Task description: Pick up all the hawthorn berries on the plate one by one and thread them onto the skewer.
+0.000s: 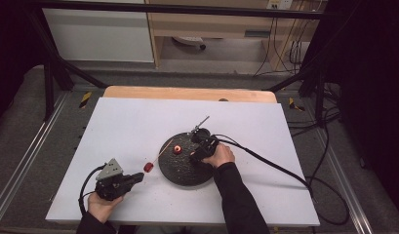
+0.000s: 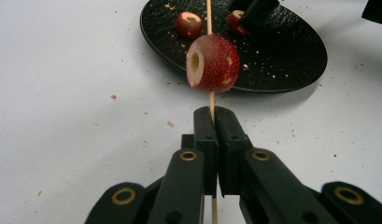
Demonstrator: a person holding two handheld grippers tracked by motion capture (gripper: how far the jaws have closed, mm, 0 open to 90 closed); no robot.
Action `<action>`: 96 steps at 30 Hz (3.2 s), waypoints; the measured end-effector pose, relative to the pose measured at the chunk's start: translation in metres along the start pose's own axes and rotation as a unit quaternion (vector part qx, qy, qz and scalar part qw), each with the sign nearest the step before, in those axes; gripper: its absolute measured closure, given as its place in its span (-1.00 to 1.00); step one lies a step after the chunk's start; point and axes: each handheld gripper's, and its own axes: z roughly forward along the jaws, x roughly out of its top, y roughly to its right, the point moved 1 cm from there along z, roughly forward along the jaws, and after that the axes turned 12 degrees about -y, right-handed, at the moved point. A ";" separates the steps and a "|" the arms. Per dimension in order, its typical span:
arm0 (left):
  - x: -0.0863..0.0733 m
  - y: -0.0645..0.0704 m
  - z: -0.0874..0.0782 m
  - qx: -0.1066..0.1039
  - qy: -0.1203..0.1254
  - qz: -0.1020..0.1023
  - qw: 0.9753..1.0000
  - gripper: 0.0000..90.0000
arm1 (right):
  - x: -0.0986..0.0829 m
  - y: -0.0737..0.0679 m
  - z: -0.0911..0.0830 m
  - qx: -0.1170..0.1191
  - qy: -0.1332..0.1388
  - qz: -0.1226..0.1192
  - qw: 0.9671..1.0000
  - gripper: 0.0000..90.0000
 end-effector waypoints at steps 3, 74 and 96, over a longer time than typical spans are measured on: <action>0.000 0.000 0.000 0.000 -0.001 0.000 1.000 0.95 | 0.000 0.000 0.000 0.008 0.000 -0.001 1.000 0.30; 0.004 0.010 0.004 -0.016 0.005 0.009 1.000 0.95 | -0.074 -0.025 -0.032 0.117 0.334 0.153 0.923 0.36; 0.015 0.022 0.011 -0.029 0.021 0.003 0.999 0.95 | -0.093 -0.030 -0.019 0.123 0.447 0.209 0.861 0.36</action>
